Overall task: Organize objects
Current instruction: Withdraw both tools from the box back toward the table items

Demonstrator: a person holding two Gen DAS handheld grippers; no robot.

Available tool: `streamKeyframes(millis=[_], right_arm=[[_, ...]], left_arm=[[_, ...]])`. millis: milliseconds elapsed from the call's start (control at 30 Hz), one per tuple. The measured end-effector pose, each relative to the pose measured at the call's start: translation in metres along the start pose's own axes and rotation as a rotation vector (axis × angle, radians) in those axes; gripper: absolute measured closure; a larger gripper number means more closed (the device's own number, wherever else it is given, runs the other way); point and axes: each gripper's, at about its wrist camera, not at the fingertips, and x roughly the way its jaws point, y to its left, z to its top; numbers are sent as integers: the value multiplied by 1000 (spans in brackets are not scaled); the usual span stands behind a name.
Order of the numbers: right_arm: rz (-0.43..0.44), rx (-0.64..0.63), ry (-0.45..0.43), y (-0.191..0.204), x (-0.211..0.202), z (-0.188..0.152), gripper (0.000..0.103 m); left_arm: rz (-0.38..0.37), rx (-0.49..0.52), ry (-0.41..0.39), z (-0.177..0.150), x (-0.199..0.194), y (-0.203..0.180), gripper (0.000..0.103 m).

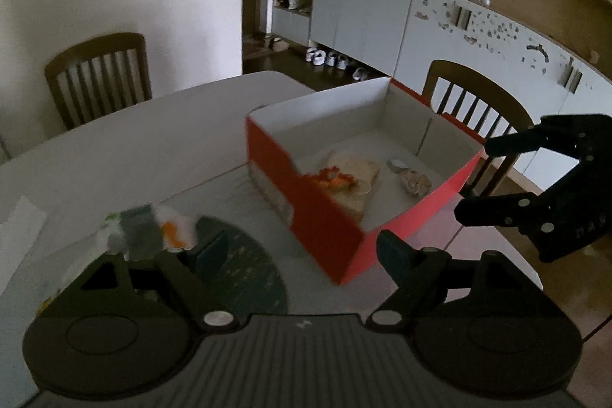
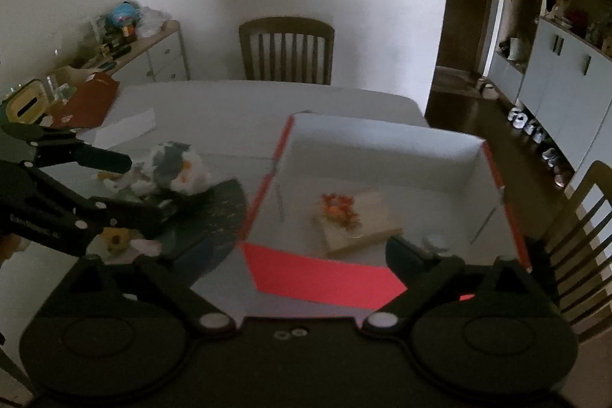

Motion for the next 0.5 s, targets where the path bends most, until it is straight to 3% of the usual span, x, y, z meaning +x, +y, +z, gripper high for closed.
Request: streamKeyframes(millis=[100,500], right_arm=[[3,-1,10,18,3,-2,5],[16,26,35,77,19,-5,5]], left_arm=[[6,-15,-10,-13,-12,15,9],[43,-63,-17,-68,-48,78,2]])
